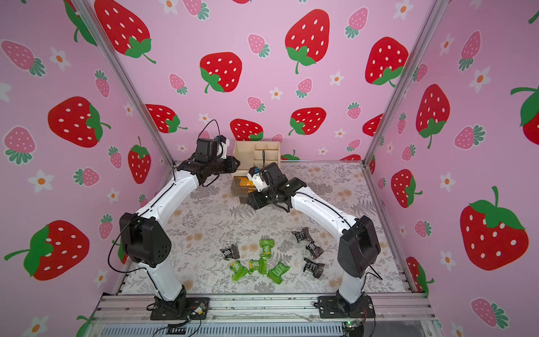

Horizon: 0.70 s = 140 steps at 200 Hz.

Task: Place the cookies into the drawer by color
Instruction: Close the drawer in the storage box.

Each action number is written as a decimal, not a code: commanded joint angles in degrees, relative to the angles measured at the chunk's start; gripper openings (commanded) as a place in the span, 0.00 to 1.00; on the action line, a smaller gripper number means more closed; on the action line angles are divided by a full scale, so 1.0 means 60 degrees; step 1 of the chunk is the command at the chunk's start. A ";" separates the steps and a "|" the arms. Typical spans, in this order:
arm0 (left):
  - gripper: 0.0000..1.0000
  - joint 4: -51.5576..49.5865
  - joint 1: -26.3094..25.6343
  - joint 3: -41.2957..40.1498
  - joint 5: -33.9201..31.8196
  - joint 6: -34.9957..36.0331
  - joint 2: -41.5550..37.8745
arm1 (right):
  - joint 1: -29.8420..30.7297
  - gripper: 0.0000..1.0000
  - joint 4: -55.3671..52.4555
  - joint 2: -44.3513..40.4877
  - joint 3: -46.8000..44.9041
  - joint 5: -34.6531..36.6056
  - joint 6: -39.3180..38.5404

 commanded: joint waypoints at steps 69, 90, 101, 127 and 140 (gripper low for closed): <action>0.29 0.0175 -0.0200 -0.0199 -0.0191 -0.0014 0.0052 | -0.0048 0.60 0.0559 0.0960 0.1089 0.2073 -0.1585; 0.29 0.0250 -0.0219 -0.0302 -0.0189 -0.0103 -0.0116 | -0.0043 0.60 0.0993 0.0928 0.0884 0.2295 -0.1920; 0.30 0.0354 -0.0221 -0.0430 -0.0252 -0.0134 -0.0260 | -0.0031 0.60 0.1109 0.0916 0.0844 0.2168 -0.2003; 0.38 0.0845 -0.0225 -0.1164 -0.0479 -0.0435 -0.1032 | -0.0056 0.60 0.1294 0.0386 0.0389 0.0803 -0.1595; 0.46 0.1665 -0.0221 -0.2080 -0.0598 -0.0759 -0.1753 | -0.0131 0.60 0.2027 -0.0274 -0.0308 0.0001 -0.1113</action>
